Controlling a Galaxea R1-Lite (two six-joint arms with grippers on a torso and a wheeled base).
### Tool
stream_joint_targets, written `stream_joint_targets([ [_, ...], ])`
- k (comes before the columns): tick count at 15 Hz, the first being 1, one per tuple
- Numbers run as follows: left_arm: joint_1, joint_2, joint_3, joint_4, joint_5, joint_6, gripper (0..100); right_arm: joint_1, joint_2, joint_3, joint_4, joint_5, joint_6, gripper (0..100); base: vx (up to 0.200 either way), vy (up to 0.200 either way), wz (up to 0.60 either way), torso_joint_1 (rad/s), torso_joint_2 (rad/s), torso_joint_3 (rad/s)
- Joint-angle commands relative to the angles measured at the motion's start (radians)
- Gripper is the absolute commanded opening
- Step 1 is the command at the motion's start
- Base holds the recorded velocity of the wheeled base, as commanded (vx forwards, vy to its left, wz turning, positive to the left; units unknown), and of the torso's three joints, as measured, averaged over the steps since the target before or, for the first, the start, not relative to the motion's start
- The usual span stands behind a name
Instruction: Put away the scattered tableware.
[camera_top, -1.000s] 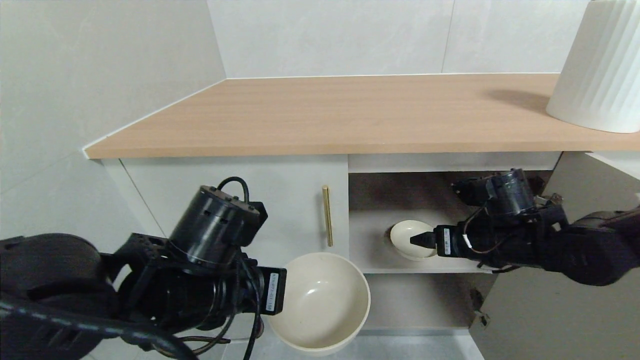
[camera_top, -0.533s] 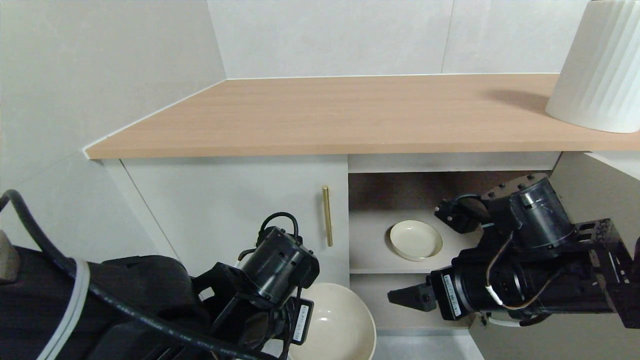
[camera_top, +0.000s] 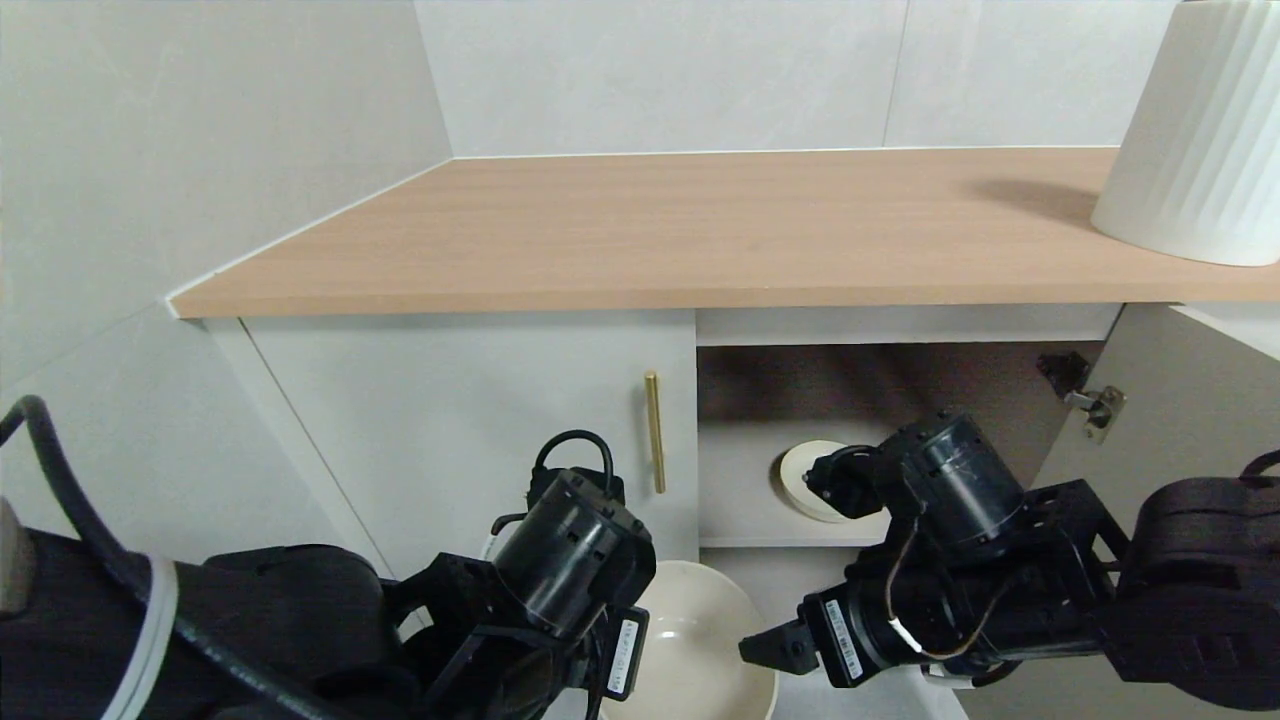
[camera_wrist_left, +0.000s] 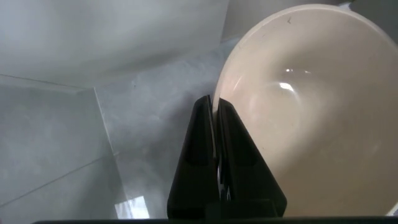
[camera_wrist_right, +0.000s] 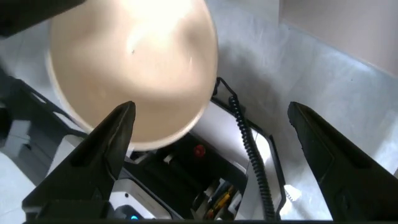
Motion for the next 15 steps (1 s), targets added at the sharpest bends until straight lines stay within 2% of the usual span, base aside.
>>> stream_joint_targets([
  [1,-0.012,-0.026,0.004,-0.001,0.003,0.0,0,0.002,0.04,0.0,-0.009,0.0,0.001,100,0.0,0.0,0.0,0.0,0.0,0.0],
  [6,-0.027,-0.044,0.008,-0.009,0.004,0.001,0,0.002,0.072,-0.011,-0.011,0.0,0.003,100,0.0,0.0,0.0,0.0,0.0,0.0],
  [7,-0.033,-0.046,0.013,-0.011,0.006,0.011,0,0.002,0.072,-0.011,-0.011,0.0,0.003,100,0.0,0.0,0.0,0.0,0.0,0.0],
  [8,-0.038,-0.047,0.019,-0.015,0.015,0.023,0,0.004,0.075,-0.011,-0.011,0.002,0.003,0,0.0,0.0,0.0,0.0,0.0,0.0],
  [10,-0.039,-0.046,0.025,-0.026,0.035,0.027,0,0.01,0.079,-0.016,-0.02,0.0,0.009,0,0.0,0.0,0.0,0.0,0.0,0.0],
  [15,-0.039,-0.04,0.028,-0.026,0.035,0.029,0,0.017,0.078,-0.011,-0.021,-0.002,0.007,0,0.0,0.0,0.0,0.0,0.0,0.0],
])
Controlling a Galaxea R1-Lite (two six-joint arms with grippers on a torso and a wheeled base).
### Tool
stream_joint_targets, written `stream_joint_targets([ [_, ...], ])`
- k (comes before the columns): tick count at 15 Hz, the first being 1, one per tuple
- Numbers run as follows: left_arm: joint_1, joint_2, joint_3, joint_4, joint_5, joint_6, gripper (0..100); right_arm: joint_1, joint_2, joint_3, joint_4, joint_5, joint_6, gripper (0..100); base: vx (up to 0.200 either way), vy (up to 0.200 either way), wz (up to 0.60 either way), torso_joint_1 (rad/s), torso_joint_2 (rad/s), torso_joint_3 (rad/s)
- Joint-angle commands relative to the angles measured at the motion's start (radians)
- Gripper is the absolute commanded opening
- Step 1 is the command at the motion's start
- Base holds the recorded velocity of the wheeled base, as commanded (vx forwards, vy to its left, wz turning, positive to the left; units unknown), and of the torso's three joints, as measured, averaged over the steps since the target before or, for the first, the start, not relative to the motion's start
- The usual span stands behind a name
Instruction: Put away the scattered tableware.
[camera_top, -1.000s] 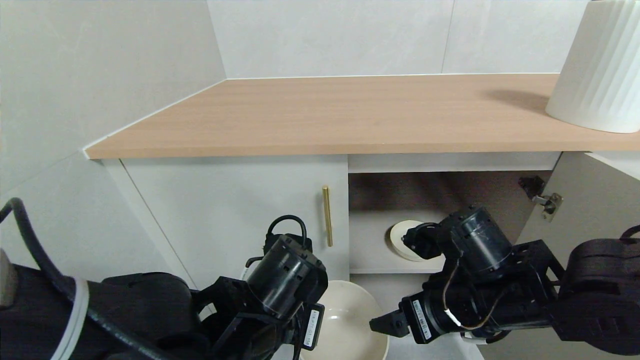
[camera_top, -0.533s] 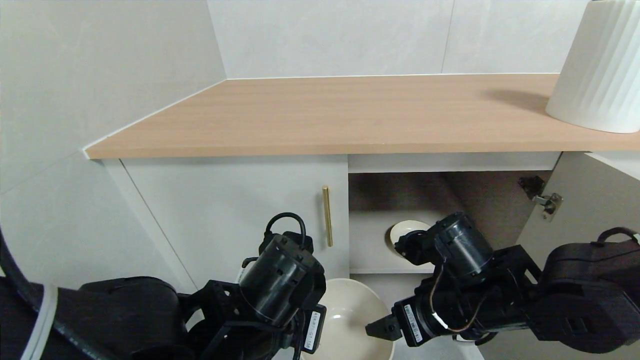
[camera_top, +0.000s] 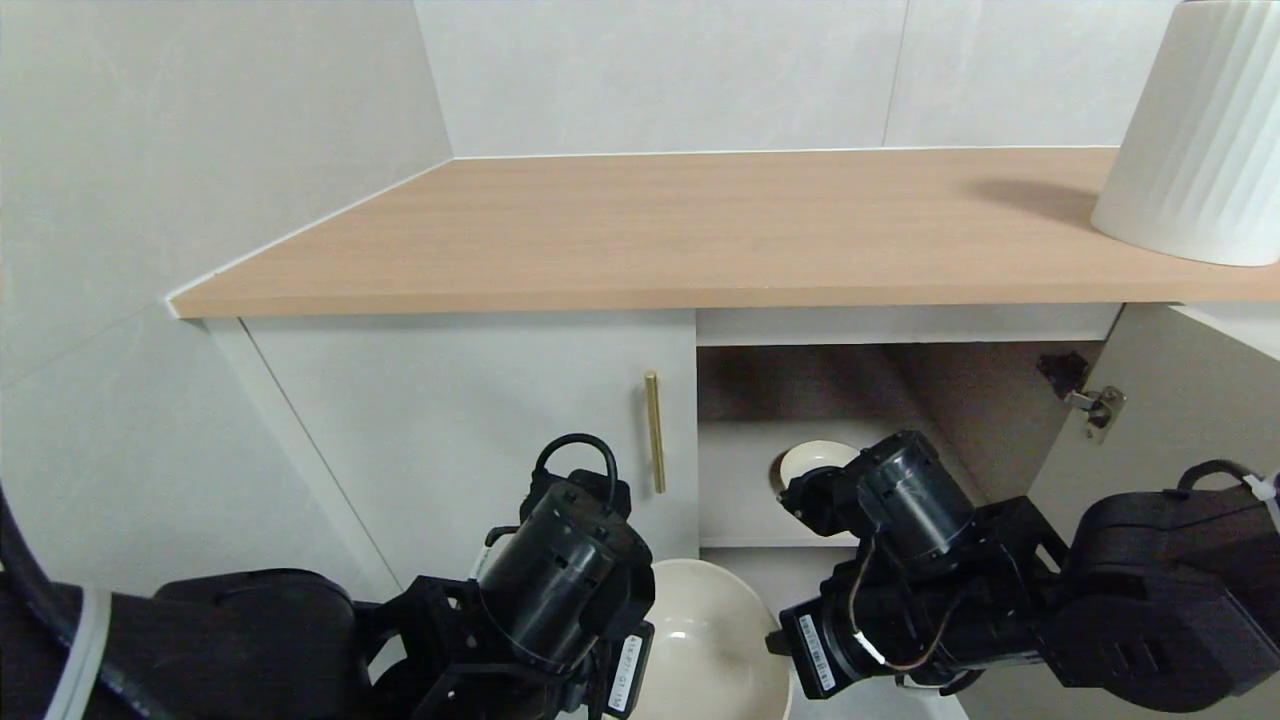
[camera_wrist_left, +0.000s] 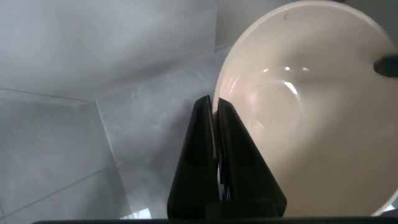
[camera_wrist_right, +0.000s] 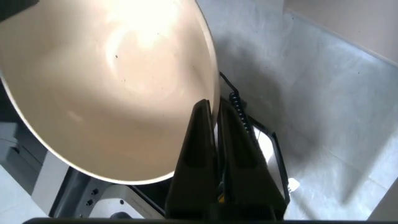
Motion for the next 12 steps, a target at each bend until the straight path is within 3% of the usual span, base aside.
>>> stream_joint_targets([
  [1,0.0,0.002,0.0,0.002,0.0,0.0,0,0.001,0.002,0.001,0.001,0.001,-0.002,0,0.0,0.0,0.0,0.0,0.0,0.0],
  [3,0.0,0.002,0.002,0.002,0.0,0.0,0,0.001,0.004,0.001,0.001,0.0,-0.002,0,0.0,0.0,0.0,0.0,0.0,0.0],
  [5,0.0,0.0,0.014,0.002,0.005,0.021,0,0.001,0.004,0.001,0.001,0.0,-0.002,0,0.0,0.0,0.0,0.0,0.0,0.0],
  [6,0.0,0.0,0.014,0.002,0.005,0.023,100,0.001,0.004,0.001,0.001,0.0,-0.002,0,0.0,0.0,0.0,0.0,0.0,0.0],
  [10,0.002,-0.008,0.012,0.0,0.007,0.02,100,-0.004,0.012,0.002,-0.001,-0.015,0.001,0,0.0,0.0,0.0,0.0,0.0,0.0],
  [12,0.002,-0.006,0.014,0.0,0.007,0.02,100,-0.039,0.056,0.002,-0.027,-0.126,0.003,0,0.0,0.0,0.0,0.0,0.0,0.0],
])
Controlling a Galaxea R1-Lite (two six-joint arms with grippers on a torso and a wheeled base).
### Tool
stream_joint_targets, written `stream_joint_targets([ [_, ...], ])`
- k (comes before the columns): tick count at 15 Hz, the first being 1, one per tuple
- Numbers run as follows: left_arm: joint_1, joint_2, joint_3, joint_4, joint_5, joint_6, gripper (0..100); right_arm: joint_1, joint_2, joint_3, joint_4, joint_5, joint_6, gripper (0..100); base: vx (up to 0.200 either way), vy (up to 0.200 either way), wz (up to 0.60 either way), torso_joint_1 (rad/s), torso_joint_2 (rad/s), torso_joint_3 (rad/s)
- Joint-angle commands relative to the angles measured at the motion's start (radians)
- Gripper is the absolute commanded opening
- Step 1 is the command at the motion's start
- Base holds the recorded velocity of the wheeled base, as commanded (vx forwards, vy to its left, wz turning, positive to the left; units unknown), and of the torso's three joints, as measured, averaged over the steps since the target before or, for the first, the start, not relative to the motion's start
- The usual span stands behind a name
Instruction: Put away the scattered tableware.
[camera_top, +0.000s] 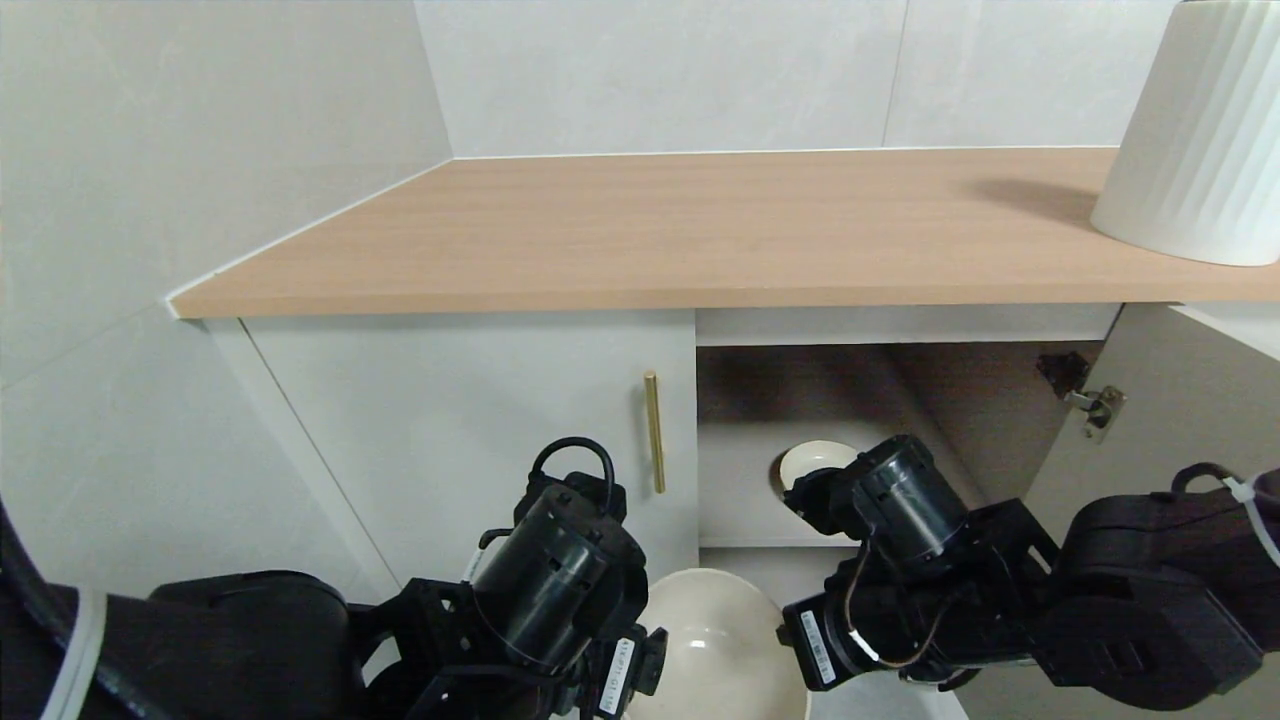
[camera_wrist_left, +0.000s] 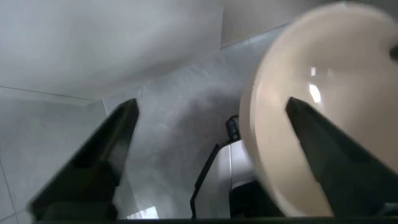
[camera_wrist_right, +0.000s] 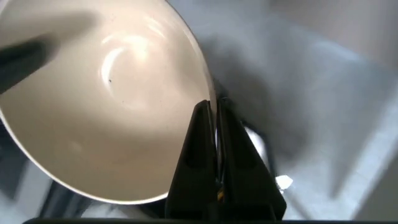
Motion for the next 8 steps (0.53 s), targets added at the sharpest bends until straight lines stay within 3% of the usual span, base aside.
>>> stream_joint_targets([
  [1,0.0,-0.002,0.001,-0.001,0.0,-0.001,100,-0.05,0.059,0.001,-0.063,-0.077,0.009,0,0.0,0.0,0.0,0.0,0.0,0.0],
  [3,0.0,-0.002,0.001,-0.001,0.0,-0.002,100,-0.096,0.091,0.009,-0.137,-0.118,0.03,0,0.0,0.0,0.0,0.0,0.0,0.0],
  [5,0.0,-0.004,0.001,-0.001,0.0,-0.004,100,-0.209,0.117,0.006,-0.235,-0.155,0.119,0,0.0,0.0,0.0,0.0,0.0,0.0],
  [8,0.002,-0.004,0.001,-0.001,0.0,-0.005,100,-0.313,0.13,-0.035,-0.27,-0.158,0.16,0,0.0,0.0,0.0,0.0,0.0,0.0],
])
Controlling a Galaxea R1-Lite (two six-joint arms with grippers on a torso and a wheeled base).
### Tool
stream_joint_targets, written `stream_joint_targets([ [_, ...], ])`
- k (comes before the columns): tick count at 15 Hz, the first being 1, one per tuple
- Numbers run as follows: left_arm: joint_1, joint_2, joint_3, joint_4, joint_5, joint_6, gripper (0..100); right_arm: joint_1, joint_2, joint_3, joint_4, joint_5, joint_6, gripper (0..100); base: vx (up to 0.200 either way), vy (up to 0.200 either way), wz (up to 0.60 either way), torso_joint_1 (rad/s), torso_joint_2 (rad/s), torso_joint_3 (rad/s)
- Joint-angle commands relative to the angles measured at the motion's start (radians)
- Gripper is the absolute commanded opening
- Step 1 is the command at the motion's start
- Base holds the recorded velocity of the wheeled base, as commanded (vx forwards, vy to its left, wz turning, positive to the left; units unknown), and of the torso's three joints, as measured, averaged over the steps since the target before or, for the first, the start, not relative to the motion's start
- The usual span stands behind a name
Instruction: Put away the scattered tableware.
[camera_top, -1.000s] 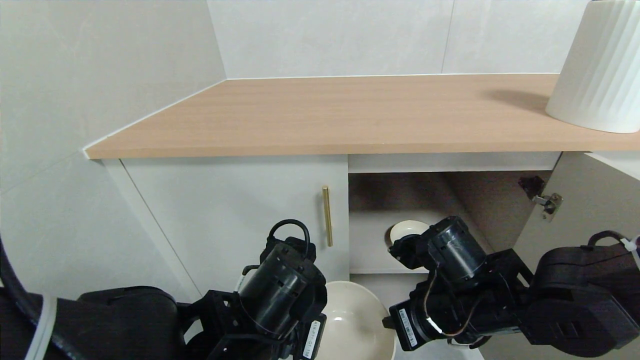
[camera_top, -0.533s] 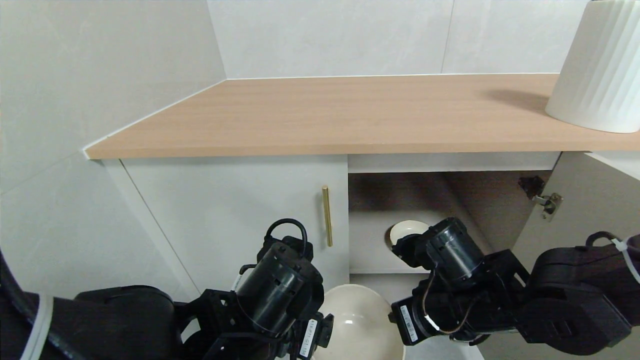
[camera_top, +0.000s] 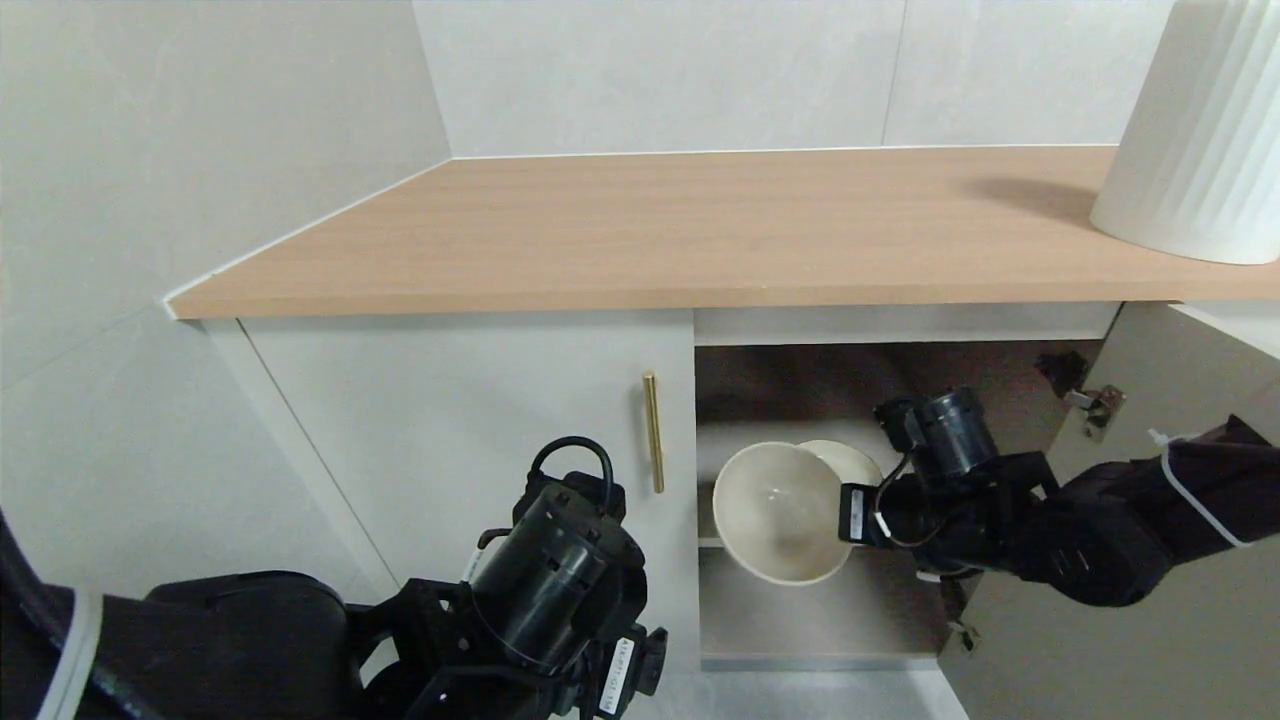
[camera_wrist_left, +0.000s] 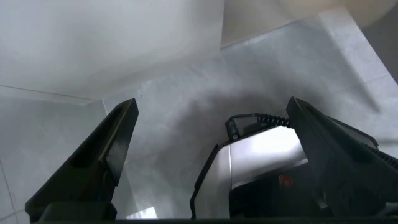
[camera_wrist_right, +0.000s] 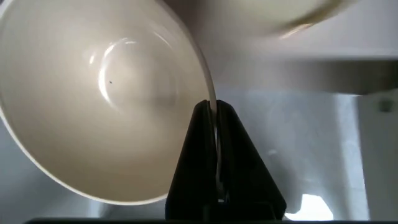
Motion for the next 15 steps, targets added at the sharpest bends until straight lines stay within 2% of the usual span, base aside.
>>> stream_joint_targets([
  [1,0.001,0.0,0.0,0.0,0.0,-0.001,100,-0.064,0.027,-0.034,-0.01,-0.005,0.025,0,0.0,0.0,0.0,0.0,0.0,0.0],
  [2,0.001,0.0,0.001,0.0,0.002,-0.001,100,-0.099,0.061,-0.07,-0.01,-0.035,0.054,0,0.0,0.0,0.0,0.0,0.0,0.0],
  [7,0.001,0.004,0.001,0.0,0.006,-0.001,100,-0.142,0.128,-0.163,-0.011,-0.156,0.121,0,0.0,0.0,0.0,0.0,0.0,0.0],
  [15,0.001,0.003,0.001,0.002,0.006,-0.001,100,-0.167,0.22,-0.234,-0.011,-0.202,0.143,0,0.0,0.0,0.0,0.0,0.0,0.0],
])
